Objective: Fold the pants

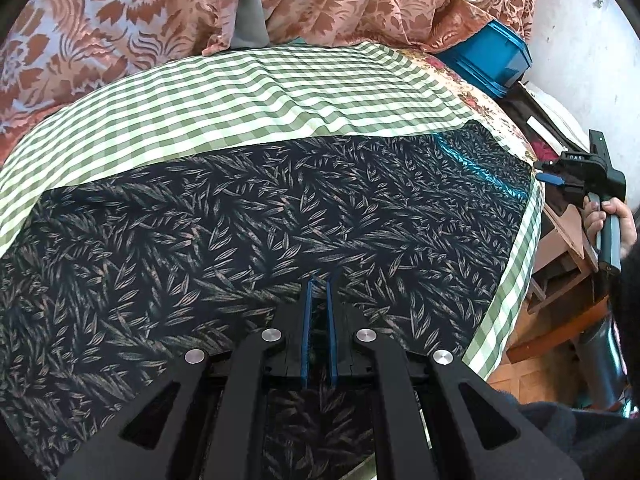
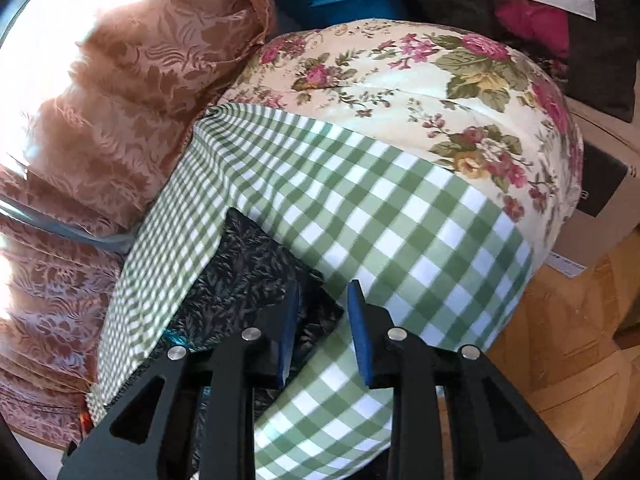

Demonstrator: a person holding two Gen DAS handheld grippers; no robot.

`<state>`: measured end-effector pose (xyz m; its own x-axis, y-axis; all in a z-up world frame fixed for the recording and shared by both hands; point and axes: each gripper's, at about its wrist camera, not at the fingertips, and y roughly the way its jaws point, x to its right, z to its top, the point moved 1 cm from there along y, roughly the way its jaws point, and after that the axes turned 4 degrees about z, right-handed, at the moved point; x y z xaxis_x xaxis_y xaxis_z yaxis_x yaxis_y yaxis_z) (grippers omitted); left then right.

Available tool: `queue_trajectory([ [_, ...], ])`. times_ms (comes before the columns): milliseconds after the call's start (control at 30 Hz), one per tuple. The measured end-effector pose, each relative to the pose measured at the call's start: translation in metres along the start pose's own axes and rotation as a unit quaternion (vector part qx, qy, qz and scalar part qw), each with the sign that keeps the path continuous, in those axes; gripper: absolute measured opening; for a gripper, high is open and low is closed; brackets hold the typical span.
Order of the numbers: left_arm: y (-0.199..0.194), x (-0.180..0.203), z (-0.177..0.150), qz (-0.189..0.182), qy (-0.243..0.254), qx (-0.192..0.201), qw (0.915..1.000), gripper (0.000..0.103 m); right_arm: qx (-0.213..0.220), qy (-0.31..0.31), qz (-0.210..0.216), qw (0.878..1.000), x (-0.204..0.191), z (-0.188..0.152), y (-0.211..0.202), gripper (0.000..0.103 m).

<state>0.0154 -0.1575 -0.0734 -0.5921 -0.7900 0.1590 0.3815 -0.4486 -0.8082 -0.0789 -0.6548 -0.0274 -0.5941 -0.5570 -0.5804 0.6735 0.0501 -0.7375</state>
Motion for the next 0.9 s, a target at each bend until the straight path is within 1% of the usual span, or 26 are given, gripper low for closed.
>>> queue_trajectory([
  [100, 0.0, 0.0, -0.003, 0.003, -0.004, -0.001, 1.0, 0.004, -0.01, 0.0, 0.012, 1.0, -0.006, 0.002, 0.009, 0.025],
  [167, 0.0, 0.0, -0.005, 0.005, -0.003, -0.002, 1.0, 0.004, -0.024, -0.006, 0.003, 1.0, -0.008, 0.001, 0.018, 0.025],
  [233, -0.001, 0.0, -0.005, 0.005, -0.002, -0.002, 1.0, 0.004, -0.026, -0.013, -0.009, 1.0, -0.01, -0.001, 0.021, 0.006],
  [300, -0.001, -0.002, -0.006, 0.001, -0.003, -0.003, 1.0, 0.004, -0.019, -0.028, -0.016, 0.999, -0.015, -0.002, 0.016, 0.005],
  [400, 0.001, -0.004, -0.008, -0.013, -0.009, -0.012, 0.9998, 0.004, 0.002, -0.054, -0.02, 0.998, -0.024, -0.004, -0.002, 0.005],
  [467, 0.001, -0.006, -0.01, -0.016, -0.011, -0.013, 0.9997, 0.004, 0.008, -0.056, -0.024, 0.998, -0.023, -0.005, -0.007, 0.005],
  [533, 0.002, -0.007, -0.011, -0.019, -0.015, -0.014, 0.9996, 0.004, 0.0, -0.053, -0.036, 0.998, -0.015, -0.007, 0.0, 0.005],
  [600, 0.002, -0.008, -0.011, -0.019, -0.014, -0.015, 0.9996, 0.004, -0.015, -0.034, -0.032, 0.999, -0.006, -0.01, 0.011, 0.006],
  [633, 0.002, -0.007, -0.011, -0.018, -0.012, -0.014, 0.9997, 0.004, -0.016, -0.03, -0.028, 0.999, -0.003, -0.01, 0.015, 0.01],
  [700, 0.002, -0.007, -0.012, -0.018, -0.014, -0.014, 0.9996, 0.004, -0.017, -0.013, -0.012, 1.0, 0.004, -0.01, 0.016, 0.014],
  [733, 0.002, -0.008, -0.013, -0.019, -0.016, -0.014, 0.9996, 0.004, -0.017, 0.002, 0.0, 1.0, 0.009, -0.01, 0.014, 0.028],
  [767, 0.002, -0.008, -0.013, -0.02, -0.019, -0.013, 0.9995, 0.004, -0.017, 0.015, 0.015, 1.0, 0.013, -0.01, 0.011, 0.033],
  [800, 0.002, -0.009, -0.013, -0.02, -0.02, -0.012, 0.9995, 0.004, -0.015, 0.021, 0.023, 0.999, 0.014, -0.012, 0.006, 0.036],
  [900, 0.003, -0.009, -0.012, -0.021, -0.025, -0.01, 0.9994, 0.004, -0.023, 0.029, 0.056, 0.998, 0.018, -0.025, -0.001, 0.036],
])
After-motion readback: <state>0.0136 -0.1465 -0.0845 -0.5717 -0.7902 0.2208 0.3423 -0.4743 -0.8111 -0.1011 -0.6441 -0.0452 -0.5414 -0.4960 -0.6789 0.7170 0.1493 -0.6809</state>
